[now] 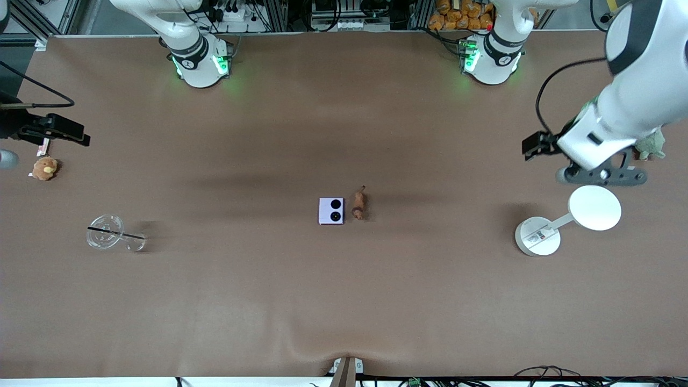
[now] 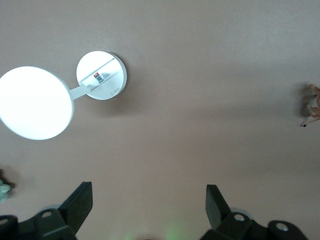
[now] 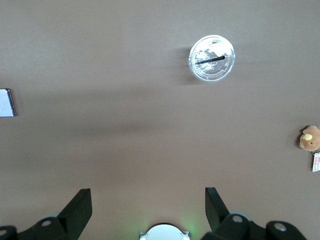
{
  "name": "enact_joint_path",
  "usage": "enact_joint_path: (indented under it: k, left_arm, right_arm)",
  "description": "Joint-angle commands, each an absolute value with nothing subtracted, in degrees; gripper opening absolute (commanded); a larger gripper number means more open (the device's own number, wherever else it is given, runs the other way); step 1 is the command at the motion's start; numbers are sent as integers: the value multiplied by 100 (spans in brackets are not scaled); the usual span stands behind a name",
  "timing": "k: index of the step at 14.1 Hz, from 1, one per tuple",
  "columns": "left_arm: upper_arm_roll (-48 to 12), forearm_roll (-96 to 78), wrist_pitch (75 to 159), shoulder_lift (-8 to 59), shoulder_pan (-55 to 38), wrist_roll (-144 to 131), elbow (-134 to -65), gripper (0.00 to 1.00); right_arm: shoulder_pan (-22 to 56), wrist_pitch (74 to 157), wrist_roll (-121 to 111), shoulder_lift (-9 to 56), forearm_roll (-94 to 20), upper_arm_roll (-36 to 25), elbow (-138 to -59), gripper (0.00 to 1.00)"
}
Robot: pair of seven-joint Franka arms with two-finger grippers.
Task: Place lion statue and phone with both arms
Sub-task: 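Move both grippers out from rest toward the lion and phone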
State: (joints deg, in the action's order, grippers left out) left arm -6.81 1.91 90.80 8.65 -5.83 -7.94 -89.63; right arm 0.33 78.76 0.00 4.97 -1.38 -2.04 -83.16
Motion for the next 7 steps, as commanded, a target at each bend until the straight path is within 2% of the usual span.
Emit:
enact_joint_path:
  k: [1,7]
  left_arm:
    - [-721,88,9280,1203,-571,-782,-8903,100]
    - [-1011,123,10044,2011,-764,-800,-8877,100]
  right_arm:
    - [105,7840,26,624,-237,-220,-8271,100]
    - [633,7918,-44,1098,-360,-220,-8244,100]
